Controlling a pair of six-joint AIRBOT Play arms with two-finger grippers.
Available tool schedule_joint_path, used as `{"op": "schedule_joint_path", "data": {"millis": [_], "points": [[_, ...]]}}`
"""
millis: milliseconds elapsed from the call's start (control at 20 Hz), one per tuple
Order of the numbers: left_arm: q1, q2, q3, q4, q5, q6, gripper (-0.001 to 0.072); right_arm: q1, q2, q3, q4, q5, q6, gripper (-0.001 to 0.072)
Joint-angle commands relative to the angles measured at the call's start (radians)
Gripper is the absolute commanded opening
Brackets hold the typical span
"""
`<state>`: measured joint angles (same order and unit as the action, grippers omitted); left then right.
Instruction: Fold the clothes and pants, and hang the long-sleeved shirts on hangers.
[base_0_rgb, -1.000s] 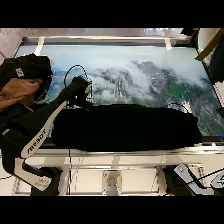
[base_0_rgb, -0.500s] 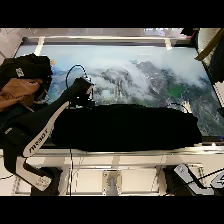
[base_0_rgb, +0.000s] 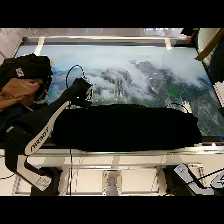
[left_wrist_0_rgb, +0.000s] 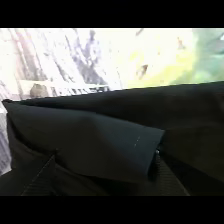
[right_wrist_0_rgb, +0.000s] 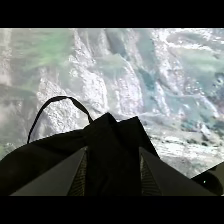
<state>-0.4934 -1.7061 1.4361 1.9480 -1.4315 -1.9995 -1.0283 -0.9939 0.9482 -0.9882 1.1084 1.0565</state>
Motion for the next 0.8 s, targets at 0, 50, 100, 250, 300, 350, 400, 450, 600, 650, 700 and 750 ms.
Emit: {"op": "schedule_joint_path", "data": {"millis": [0,50,100,250,300,350,400,450,600,650,700,750], "points": [[0.006,-0.007,0.000,0.011,0.002,0.002,0.0712,0.001,0.000,0.001,-0.003,0.002,-0.001,0.0362],[0.006,-0.011,-0.001,0.011,0.003,0.002,0.0699,0.001,0.000,0.001,-0.003,0.003,-0.001,0.0362],[0.006,-0.016,-0.001,0.003,0.002,0.002,0.0590,0.001,0.000,0.001,-0.003,0.003,0.000,0.0362],[0.005,-0.023,-0.007,-0.004,0.016,0.002,0.0014,0.001,0.000,0.001,-0.003,0.010,-0.001,0.0361],[0.005,-0.023,-0.010,-0.002,0.019,0.003,0.0008,0.001,0.000,0.001,-0.003,0.010,0.000,0.0361],[0.005,-0.023,-0.011,0.016,0.021,0.031,0.0008,0.001,0.000,0.001,-0.002,0.009,0.000,0.0361],[0.005,-0.016,-0.010,0.074,0.015,0.075,0.0008,0.001,0.001,0.002,0.000,0.009,0.000,0.0337],[0.005,0.000,-0.010,0.159,-0.007,0.094,0.0008,0.001,0.002,0.007,0.003,0.009,0.000,0.0314],[0.047,0.107,-0.010,0.452,-0.061,0.148,0.0007,0.001,0.004,0.031,0.041,0.037,0.000,0.0315],[0.090,0.153,-0.004,0.507,-0.059,0.149,0.0007,0.001,0.004,0.033,0.042,0.043,0.000,0.0314],[0.151,0.198,0.003,0.516,-0.050,0.156,0.0006,0.001,0.003,0.033,0.039,0.044,0.000,0.0315],[0.216,0.234,0.008,0.516,-0.042,0.157,0.0007,0.001,0.002,0.033,0.035,0.043,0.000,0.0315]]}}
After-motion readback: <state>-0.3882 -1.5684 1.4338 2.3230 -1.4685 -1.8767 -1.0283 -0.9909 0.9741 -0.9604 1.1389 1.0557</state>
